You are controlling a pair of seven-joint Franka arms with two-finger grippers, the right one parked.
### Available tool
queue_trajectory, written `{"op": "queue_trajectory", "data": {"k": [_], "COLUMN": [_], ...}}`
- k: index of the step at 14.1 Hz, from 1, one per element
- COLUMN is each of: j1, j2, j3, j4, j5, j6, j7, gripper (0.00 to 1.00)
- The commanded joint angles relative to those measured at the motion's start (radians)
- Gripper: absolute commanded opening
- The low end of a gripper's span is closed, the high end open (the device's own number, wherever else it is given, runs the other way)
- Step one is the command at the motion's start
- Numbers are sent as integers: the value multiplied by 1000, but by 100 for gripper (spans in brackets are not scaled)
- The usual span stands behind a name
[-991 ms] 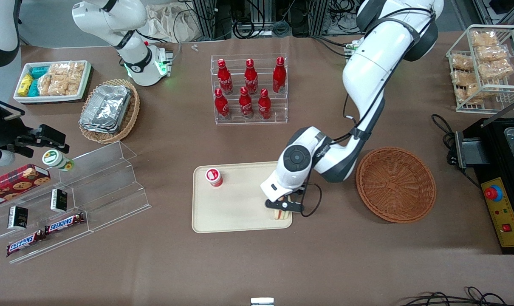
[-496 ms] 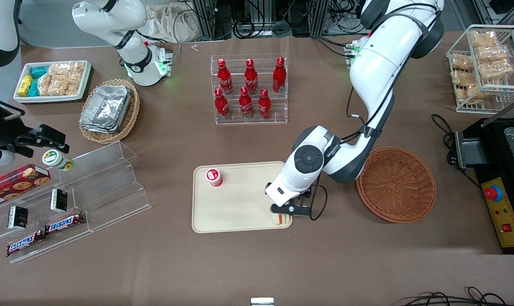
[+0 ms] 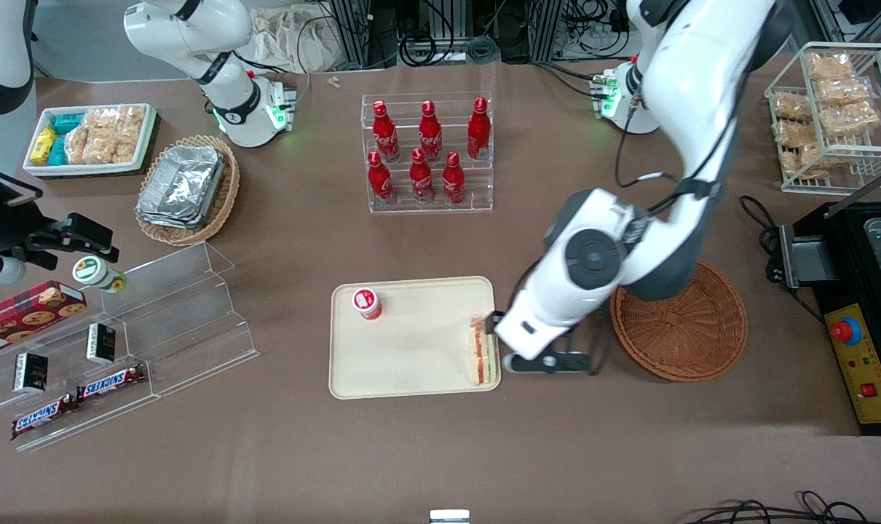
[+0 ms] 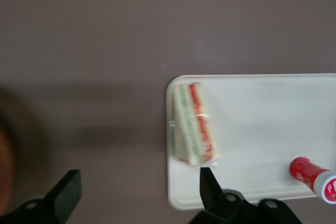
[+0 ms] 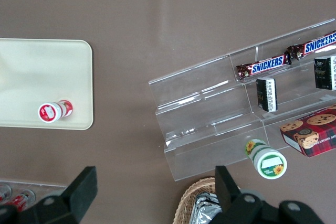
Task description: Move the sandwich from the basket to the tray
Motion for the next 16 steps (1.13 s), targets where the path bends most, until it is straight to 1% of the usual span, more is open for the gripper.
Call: {"op": "queue_trajectory", "data": {"k": [1,3,5,6,8,10,12,13,14,16], "j1": [101,172,271,288,292,295,319,328,332,333], "j2": [-116,-162,-176,-196,-234,-260,-271,-265,-271,-274], "j3": [-8,-6,-13,-10,-3,0,12,41,47,49], "j4": [-43,-43,-43,-41,-43,-43,-47,-56,-57,-47], "j5": [-8,-7,-28,-31,-15,-13,-12,11,25,22], "j6": [-146,-204,-262,-299,-358,-418,-498,-533,-567,-561], "j7": [81,167,259,291,304,318,318,325,335,333], "gripper": [100,100,100,100,100,100,99,100,100,100]}}
